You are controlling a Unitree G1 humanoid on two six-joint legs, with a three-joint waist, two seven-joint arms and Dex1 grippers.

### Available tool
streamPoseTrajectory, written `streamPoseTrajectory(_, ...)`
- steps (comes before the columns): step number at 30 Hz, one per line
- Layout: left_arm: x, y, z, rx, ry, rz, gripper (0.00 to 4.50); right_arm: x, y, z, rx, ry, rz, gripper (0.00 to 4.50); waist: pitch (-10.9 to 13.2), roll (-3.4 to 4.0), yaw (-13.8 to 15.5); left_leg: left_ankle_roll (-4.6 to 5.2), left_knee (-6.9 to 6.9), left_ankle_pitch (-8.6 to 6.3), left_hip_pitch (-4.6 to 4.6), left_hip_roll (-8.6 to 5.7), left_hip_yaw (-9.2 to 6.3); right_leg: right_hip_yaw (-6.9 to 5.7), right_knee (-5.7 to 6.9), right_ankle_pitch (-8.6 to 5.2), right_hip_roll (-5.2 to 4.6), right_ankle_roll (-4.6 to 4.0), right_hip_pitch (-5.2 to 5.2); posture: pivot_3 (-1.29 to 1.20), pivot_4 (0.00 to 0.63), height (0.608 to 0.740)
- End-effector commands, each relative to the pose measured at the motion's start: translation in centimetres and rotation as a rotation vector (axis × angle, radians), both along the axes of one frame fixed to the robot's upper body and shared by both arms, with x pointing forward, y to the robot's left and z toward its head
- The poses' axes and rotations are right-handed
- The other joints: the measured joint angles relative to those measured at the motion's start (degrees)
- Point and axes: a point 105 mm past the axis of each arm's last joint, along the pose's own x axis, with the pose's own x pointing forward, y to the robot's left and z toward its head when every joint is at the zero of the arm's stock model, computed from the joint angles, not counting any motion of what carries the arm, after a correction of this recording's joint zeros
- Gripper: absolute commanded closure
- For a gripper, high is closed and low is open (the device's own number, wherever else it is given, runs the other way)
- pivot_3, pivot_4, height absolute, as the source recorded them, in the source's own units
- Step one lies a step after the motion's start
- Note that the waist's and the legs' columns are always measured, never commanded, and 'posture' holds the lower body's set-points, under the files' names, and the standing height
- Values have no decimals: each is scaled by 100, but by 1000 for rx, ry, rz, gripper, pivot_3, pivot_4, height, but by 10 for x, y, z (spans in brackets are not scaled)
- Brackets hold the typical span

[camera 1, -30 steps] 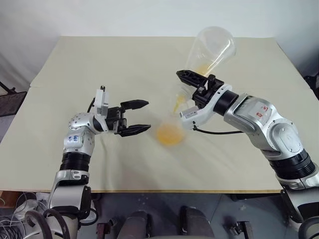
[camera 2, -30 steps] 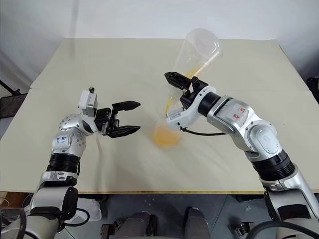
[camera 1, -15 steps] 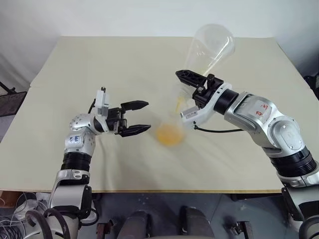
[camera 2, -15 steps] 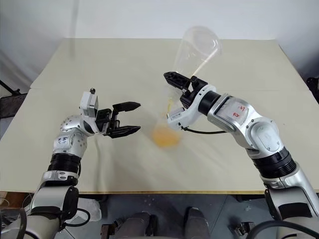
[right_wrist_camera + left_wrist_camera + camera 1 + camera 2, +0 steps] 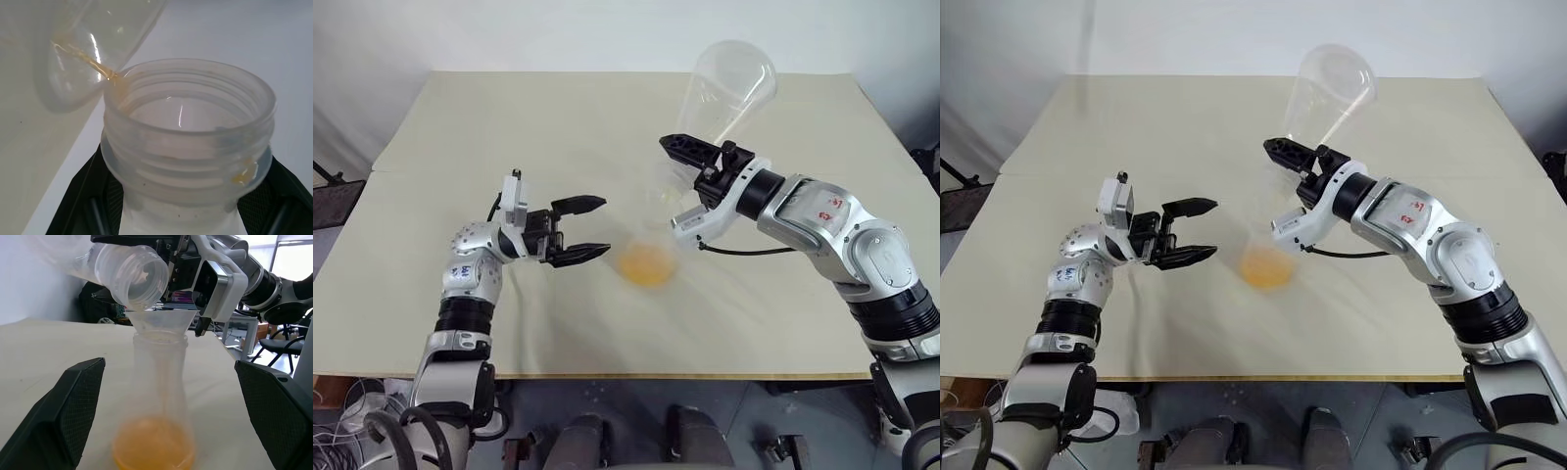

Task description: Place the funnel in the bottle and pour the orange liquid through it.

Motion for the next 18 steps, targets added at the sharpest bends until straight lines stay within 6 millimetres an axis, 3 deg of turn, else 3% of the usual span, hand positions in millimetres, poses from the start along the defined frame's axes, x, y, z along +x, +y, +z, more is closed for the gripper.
streamPoseTrajectory(1, 0, -1, 12, -25, -54, -9, 0, -6, -2, 25, 27, -84, 15, 1993, 0, 0, 0, 0, 0, 0, 0, 0, 0, 0, 0, 0, 0, 0, 0, 0, 150, 740)
streamPoseTrajectory(9, 4, -1, 14, -22, -61, -9, 0, -8, 0, 26, 79, -45, 28, 1993, 0, 0, -3, 0, 0, 0, 0, 0, 1, 0, 1, 0, 0, 0, 0, 0, 150, 740)
streamPoseTrajectory(18, 7, 0, 17, -10, -69, -13, 0, -17, -3, 33, 388, 141, 54, 1993, 1, -2, 0, 0, 0, 0, -1, 0, -1, -3, 1, 0, 0, 0, 0, 0, 150, 740)
